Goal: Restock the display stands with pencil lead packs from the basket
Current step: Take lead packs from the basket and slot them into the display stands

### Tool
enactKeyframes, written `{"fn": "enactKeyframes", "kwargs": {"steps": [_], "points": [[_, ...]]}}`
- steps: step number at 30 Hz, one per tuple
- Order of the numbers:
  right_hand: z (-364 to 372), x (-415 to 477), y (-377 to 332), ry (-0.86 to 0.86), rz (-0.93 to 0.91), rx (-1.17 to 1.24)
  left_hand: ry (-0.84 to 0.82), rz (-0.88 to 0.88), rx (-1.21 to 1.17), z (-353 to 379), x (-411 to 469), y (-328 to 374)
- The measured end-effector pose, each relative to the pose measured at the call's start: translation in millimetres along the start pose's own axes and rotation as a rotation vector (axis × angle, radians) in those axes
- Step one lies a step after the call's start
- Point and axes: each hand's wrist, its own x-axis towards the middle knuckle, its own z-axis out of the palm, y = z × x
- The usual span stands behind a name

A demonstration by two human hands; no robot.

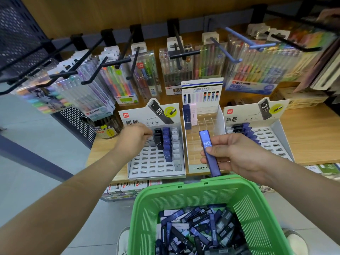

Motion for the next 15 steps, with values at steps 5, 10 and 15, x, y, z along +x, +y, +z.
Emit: {"fn": "enactKeyframes", "kwargs": {"steps": [5, 10, 15], "points": [[1.3, -0.6, 0.4, 0.012, -0.018, -0.013, -0.027, -0.031, 0.125, -12.4, 7.1, 13.5], [3.6, -1.1, -1.1, 0.045, -0.070, -0.053, -0.338, -0.210, -0.691, -60.1, 10.4, 78.9], [7.1, -0.4, -1.2, 0.083, -0.117, -0.103, -0.448, -0.037, -0.735, -66.1, -4.6, 128.9]]}}
